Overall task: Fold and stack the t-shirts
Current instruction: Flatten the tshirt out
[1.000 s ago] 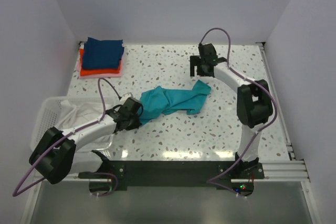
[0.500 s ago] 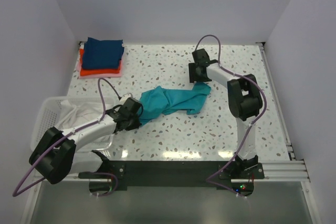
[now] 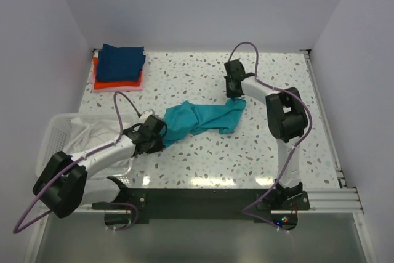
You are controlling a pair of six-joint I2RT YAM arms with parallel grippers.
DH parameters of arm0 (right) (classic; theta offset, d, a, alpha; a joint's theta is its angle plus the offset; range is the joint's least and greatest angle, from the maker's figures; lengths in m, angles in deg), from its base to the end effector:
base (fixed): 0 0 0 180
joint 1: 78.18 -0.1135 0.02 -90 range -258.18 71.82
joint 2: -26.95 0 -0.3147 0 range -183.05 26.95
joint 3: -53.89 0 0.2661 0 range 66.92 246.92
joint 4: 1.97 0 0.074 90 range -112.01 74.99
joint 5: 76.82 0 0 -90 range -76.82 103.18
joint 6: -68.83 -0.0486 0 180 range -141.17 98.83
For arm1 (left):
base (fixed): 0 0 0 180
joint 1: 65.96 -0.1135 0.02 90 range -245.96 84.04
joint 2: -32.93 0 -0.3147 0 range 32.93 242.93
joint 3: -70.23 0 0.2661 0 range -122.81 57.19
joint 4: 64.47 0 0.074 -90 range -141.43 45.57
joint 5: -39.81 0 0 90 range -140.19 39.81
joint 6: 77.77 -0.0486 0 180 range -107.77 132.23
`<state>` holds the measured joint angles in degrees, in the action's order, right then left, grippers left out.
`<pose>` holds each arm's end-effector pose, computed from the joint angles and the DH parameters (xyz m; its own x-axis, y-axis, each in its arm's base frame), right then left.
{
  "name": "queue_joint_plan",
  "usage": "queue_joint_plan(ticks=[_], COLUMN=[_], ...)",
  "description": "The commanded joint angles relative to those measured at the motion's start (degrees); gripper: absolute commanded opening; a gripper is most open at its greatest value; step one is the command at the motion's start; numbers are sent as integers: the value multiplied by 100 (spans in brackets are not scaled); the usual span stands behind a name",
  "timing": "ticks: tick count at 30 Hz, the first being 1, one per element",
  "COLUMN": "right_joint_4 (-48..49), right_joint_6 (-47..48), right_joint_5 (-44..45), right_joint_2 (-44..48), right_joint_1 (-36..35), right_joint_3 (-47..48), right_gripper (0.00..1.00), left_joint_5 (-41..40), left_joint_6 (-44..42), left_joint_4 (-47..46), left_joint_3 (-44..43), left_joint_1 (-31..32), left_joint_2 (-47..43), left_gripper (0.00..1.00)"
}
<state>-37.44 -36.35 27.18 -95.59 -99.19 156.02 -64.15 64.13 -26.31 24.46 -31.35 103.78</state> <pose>0.4772 0.1707 0.1857 -0.8038 -0.0365 -0.5938 -0.0111 0.9989 -0.0464 0.1814 -0.1110 0.1898 -0.8169 -0.3642 -0.4473 -0.2934 0.9300 -0.2214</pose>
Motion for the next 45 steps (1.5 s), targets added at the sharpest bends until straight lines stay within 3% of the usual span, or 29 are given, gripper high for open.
queue_joint_plan(ticks=[1,2,7,16,27,36,40,45], right_joint_4=[64,99,196,-349,-762,-1245,-1360,-1500], right_joint_6=[-117,-126,-161,76,270,533,744,929], right_joint_5=[86,68,261,1051,1755,2615,3546,3856], right_joint_2=[151,195,757,2592,4789,6048,6697,7261], right_joint_1=[-8,1,1,1,45,124,133,141], right_joint_3=[-278,-314,-429,-463,-657,-350,-270,-25], right_gripper=[6,0,0,0,0,0,0,0], left_joint_5=[-169,-169,-151,-371,-1197,-2259,-3199,-3806], left_joint_6=[57,48,-215,-637,-909,-910,-629,-260], left_joint_4=[45,54,150,186,344,624,1195,1925], left_joint_3=[-111,-128,-356,-1340,-3071,-3942,-4241,-4689], left_joint_1=[-33,-33,-25,-33,-33,-33,-33,-25], left_joint_2=[-159,-168,-448,-2100,-2321,-2734,-2910,-2980], left_gripper=[0,0,0,0,0,0,0,0])
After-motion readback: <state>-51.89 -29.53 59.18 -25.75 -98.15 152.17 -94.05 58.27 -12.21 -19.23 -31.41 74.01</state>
